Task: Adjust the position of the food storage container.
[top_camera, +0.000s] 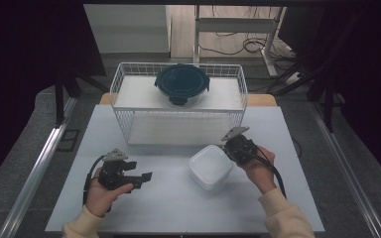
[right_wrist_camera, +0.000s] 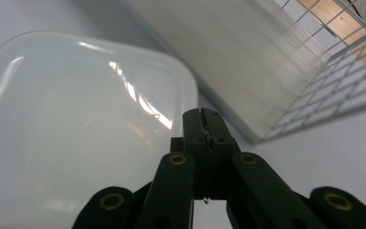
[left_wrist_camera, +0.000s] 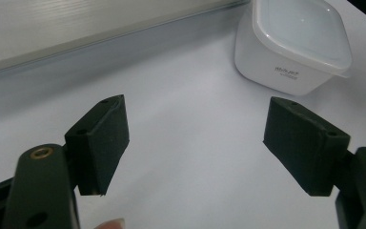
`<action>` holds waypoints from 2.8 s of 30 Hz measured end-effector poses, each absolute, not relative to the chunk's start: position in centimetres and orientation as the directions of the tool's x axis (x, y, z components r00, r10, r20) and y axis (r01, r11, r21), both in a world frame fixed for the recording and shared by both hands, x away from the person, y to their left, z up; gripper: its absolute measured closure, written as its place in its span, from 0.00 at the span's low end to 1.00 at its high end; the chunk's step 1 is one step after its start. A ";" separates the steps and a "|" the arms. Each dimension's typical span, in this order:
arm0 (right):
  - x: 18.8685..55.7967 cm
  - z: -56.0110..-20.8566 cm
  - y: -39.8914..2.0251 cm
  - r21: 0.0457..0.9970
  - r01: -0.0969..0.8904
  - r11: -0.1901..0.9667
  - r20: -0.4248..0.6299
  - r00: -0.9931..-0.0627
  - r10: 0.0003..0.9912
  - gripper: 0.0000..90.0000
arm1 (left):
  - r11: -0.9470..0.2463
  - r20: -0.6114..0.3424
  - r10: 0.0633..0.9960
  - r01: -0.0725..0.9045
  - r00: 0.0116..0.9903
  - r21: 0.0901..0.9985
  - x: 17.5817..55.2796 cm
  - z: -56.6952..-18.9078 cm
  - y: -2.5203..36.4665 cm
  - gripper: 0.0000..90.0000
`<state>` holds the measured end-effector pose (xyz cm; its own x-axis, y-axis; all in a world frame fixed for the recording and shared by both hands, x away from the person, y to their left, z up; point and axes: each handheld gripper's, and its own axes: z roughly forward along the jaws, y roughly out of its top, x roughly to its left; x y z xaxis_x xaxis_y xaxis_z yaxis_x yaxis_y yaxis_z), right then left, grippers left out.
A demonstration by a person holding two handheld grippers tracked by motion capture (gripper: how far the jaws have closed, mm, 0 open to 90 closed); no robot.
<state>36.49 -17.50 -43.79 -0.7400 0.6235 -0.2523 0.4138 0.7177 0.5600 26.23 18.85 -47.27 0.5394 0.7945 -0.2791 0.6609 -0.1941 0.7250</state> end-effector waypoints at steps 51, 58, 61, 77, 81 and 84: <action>34.9 -44.3 -9.2 0.588 0.192 0.786 -0.225 -0.894 0.387 0.99 | -0.176 -0.314 0.779 0.670 0.543 0.721 26.4 -47.3 19.4 0.26; 32.6 -43.1 -14.2 0.689 0.312 0.654 -0.123 -0.840 0.529 0.99 | -0.178 -0.313 0.779 0.670 0.544 0.721 26.3 -47.3 19.0 0.26; 31.8 -43.2 -16.3 0.704 0.348 0.619 -0.092 -0.820 0.565 0.98 | -0.185 -0.308 0.778 0.669 0.547 0.720 26.2 -47.3 18.9 0.26; 29.3 -45.0 -22.3 0.772 0.579 0.264 0.202 -0.616 0.762 0.32 | -0.196 -0.308 0.771 0.668 0.558 0.718 26.1 -47.6 18.1 0.26; 29.1 -45.4 -22.4 0.763 0.596 0.252 0.229 -0.613 0.756 0.26 | -0.190 -0.302 0.777 0.663 0.552 0.724 26.1 -47.7 18.2 0.26; 29.2 -45.4 -22.2 0.752 0.614 0.239 0.268 -0.616 0.741 0.25 | -0.183 -0.303 0.779 0.662 0.549 0.727 26.1 -47.7 18.1 0.26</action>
<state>29.20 -22.24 -45.39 -0.6161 0.7407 0.2678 0.6142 0.2390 0.7521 26.11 18.12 -47.73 0.5485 0.7794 -0.3027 0.6617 -0.1834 0.7270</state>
